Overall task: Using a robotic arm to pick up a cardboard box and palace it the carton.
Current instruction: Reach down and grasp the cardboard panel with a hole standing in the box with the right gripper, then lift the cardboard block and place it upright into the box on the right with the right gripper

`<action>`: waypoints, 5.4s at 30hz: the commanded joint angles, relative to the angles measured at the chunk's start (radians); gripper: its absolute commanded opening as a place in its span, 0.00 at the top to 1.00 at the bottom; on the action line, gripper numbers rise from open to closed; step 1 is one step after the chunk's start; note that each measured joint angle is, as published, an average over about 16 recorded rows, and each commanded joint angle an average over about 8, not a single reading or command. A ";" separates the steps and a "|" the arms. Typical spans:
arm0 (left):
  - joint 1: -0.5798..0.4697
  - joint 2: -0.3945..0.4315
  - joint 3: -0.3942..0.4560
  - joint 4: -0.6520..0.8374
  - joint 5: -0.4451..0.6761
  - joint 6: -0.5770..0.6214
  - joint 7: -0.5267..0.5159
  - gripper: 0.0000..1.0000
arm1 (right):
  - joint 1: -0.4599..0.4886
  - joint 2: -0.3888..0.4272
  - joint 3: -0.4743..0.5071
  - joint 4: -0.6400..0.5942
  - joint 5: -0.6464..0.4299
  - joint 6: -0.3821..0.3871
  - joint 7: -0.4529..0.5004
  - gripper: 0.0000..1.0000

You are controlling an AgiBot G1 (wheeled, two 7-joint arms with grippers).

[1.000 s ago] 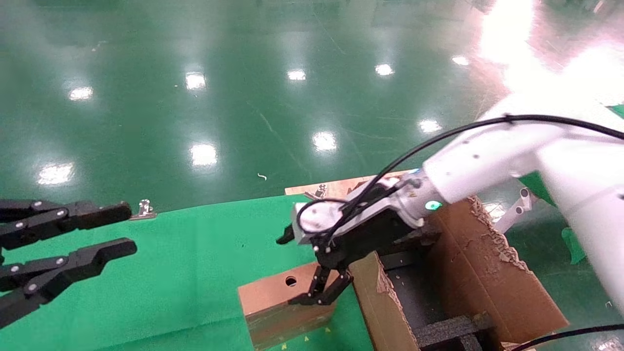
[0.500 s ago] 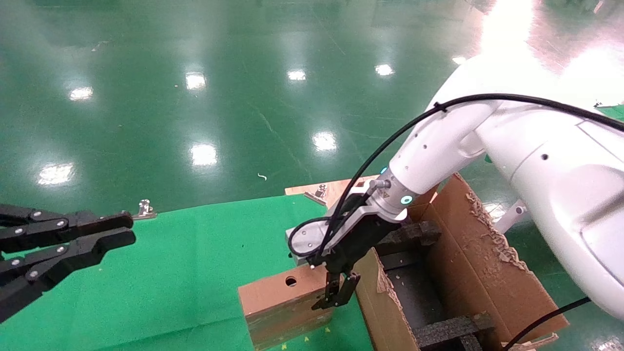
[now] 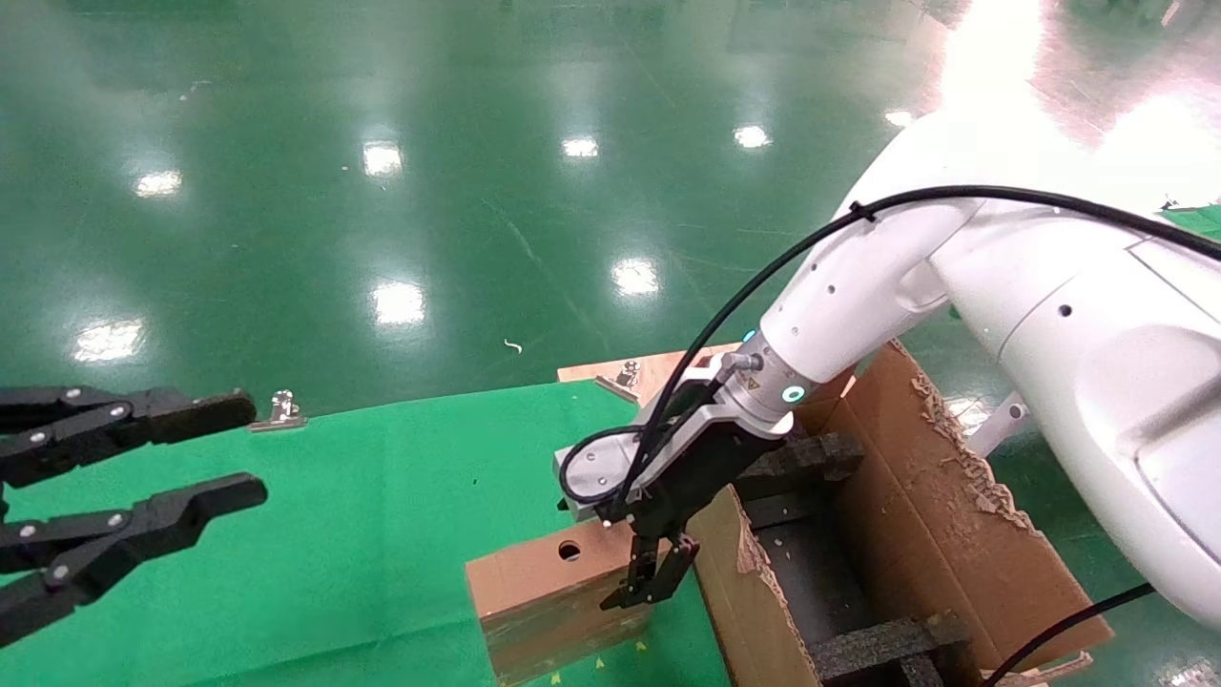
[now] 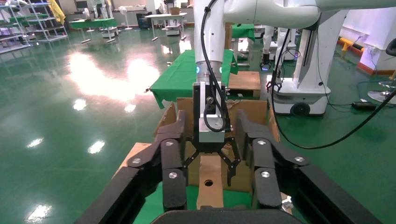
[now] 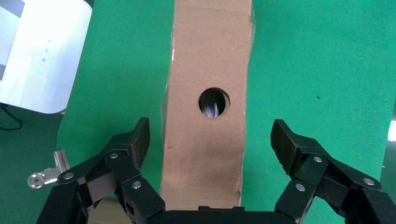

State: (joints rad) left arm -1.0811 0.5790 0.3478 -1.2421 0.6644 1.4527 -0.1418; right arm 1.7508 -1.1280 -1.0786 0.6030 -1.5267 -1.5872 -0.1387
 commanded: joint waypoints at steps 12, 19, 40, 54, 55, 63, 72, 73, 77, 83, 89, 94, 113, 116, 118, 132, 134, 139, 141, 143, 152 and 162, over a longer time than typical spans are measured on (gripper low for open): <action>0.000 0.000 0.000 0.000 0.000 0.000 0.000 0.00 | -0.005 0.007 0.009 0.010 0.000 0.001 0.005 1.00; 0.000 0.000 0.000 0.000 0.000 0.000 0.000 0.00 | -0.006 0.008 0.011 0.012 0.000 0.001 0.005 1.00; 0.000 0.000 0.000 0.000 0.000 0.000 0.000 0.00 | 0.297 0.050 0.068 -0.149 0.040 0.019 -0.043 1.00; 0.000 0.000 0.000 0.000 0.000 0.000 0.000 0.00 | 0.486 0.069 0.005 -0.314 0.023 -0.002 -0.099 1.00; 0.000 0.000 0.000 0.000 0.000 0.000 0.000 0.00 | 0.492 0.079 -0.005 -0.320 0.020 -0.004 -0.099 1.00; 0.000 0.000 0.000 0.000 0.000 0.000 0.000 0.00 | 0.533 0.204 -0.100 -0.325 -0.010 -0.014 -0.065 1.00; 0.000 0.000 0.000 0.000 0.000 0.000 0.000 0.00 | 0.540 0.391 -0.241 -0.188 0.027 -0.017 0.048 1.00; 0.000 0.000 0.000 0.000 0.000 0.000 0.000 0.00 | 0.538 0.415 -0.257 -0.161 0.038 -0.016 0.066 1.00; 0.000 0.000 0.000 0.000 0.000 0.000 0.000 0.00 | 0.521 0.508 -0.310 -0.045 0.093 -0.008 0.155 1.00; 0.000 0.000 0.000 0.000 -0.001 0.000 0.000 0.00 | 0.500 0.597 -0.352 0.067 0.144 0.009 0.261 1.00; 0.000 0.000 0.000 0.000 -0.001 0.000 0.000 0.00 | 0.497 0.604 -0.356 0.079 0.148 0.016 0.267 1.00; 0.000 0.000 0.000 0.000 -0.001 0.000 0.000 0.00 | 0.492 0.598 -0.350 0.056 0.150 0.030 0.279 1.00; 0.000 0.000 0.000 0.000 -0.001 0.000 0.000 0.00 | 0.384 0.738 -0.392 0.231 0.086 0.313 1.108 1.00; 0.000 0.000 0.000 0.000 -0.001 0.000 0.000 0.00 | 0.379 0.765 -0.404 0.298 0.058 0.331 1.242 1.00; 0.000 0.000 0.000 0.000 -0.001 0.000 0.000 0.00 | 0.377 0.780 -0.411 0.342 0.041 0.339 1.312 1.00; 0.000 0.000 0.000 0.001 -0.001 -0.001 0.000 0.00 | 0.345 0.784 -0.439 0.422 -0.019 0.392 1.441 1.00; 0.000 0.000 0.000 0.001 -0.001 -0.001 0.000 0.00 | 0.334 0.785 -0.448 0.451 -0.041 0.408 1.481 1.00; 0.000 0.000 0.000 0.001 -0.001 -0.001 0.000 0.00 | 0.309 0.793 -0.472 0.528 -0.116 0.450 1.587 1.00; 0.000 0.000 0.000 0.001 -0.001 -0.001 0.000 0.00 | 0.300 0.793 -0.482 0.552 -0.150 0.465 1.634 1.00; 0.000 0.000 0.000 0.001 -0.001 -0.001 0.000 0.00 | 0.292 0.790 -0.490 0.574 -0.181 0.478 1.681 1.00; 0.000 0.000 0.000 0.001 -0.001 -0.001 0.000 0.00 | 0.258 0.775 -0.517 0.657 -0.274 0.506 1.849 1.00; 0.000 0.000 0.000 0.001 -0.001 -0.001 0.000 0.00 | 0.207 0.738 -0.545 0.678 -0.342 0.547 1.944 1.00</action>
State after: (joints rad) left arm -1.0808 0.5786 0.3481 -1.2415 0.6634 1.4519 -0.1414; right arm 1.9573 -0.3901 -1.6230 1.2774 -1.8644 -1.0371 1.8008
